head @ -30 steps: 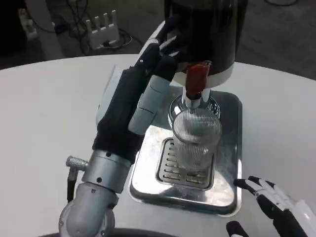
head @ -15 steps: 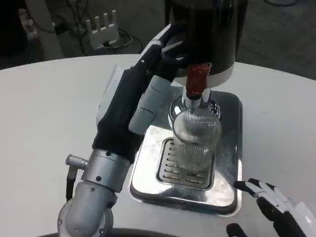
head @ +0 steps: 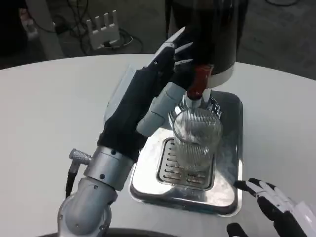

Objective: Grasp the cup under the faucet to collect the drink, then remove the cup.

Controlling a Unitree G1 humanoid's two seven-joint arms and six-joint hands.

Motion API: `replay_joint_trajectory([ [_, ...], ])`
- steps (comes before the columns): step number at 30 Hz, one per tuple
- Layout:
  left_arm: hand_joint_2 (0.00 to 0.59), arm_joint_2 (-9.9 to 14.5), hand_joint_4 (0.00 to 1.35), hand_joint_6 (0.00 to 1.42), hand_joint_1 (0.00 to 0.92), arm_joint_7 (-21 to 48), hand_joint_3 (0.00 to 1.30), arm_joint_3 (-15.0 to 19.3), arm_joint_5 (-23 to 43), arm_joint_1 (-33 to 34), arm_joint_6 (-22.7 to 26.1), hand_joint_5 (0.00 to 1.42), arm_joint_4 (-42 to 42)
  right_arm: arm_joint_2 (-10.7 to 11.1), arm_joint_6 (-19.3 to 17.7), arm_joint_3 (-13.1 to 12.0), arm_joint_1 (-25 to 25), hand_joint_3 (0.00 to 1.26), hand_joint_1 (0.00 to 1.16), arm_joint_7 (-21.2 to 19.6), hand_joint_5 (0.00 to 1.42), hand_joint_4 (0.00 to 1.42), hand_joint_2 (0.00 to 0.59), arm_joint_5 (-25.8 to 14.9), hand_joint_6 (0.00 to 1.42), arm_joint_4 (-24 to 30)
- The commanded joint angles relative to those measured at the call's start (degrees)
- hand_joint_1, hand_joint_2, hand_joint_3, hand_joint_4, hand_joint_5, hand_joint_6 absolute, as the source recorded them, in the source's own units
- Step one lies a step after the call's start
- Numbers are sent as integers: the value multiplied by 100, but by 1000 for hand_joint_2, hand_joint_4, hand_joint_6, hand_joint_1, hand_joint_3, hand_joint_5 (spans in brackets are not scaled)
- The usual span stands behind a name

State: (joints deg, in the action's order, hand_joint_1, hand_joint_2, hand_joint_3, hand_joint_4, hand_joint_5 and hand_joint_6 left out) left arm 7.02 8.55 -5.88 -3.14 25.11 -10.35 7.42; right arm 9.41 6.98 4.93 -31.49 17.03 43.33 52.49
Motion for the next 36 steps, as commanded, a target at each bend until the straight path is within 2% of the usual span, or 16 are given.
replay_joint_trajectory([
  [1, 91, 179, 213, 301, 0, 43, 166, -145, -417, 29, -398, 327, -106, -9, -73, 15, -40, 146, 347, -59, 0, 52, 461, -40, 0, 92],
  [6, 86, 353, 212, 301, 0, -67, 166, -189, -878, 28, -784, 327, -145, -9, -47, 15, 24, 146, 347, -36, 0, 52, 461, -27, 0, 92],
  [13, 83, 473, 212, 301, 0, -168, 166, -215, -1205, 56, -954, 327, -164, -31, -48, 57, 18, 146, 347, -61, 0, 52, 461, -18, 0, 63],
  [16, 83, 666, 220, 320, 0, -279, 166, -265, -1700, 99, -1050, 335, -62, -23, -51, 53, 16, 146, 347, -66, 0, 52, 461, -28, 0, 56],
  [19, 84, 745, 233, 325, 0, -350, 166, -300, -1929, 91, -1092, 341, -44, -17, -54, 50, 2, 146, 347, -68, 0, 52, 461, -34, 0, 53],
  [36, 84, 866, 224, 318, 0, -382, 171, -352, -2161, -38, -1155, 338, 46, -37, -82, 77, -93, 151, 346, -113, 0, 52, 461, -56, 0, 85],
])
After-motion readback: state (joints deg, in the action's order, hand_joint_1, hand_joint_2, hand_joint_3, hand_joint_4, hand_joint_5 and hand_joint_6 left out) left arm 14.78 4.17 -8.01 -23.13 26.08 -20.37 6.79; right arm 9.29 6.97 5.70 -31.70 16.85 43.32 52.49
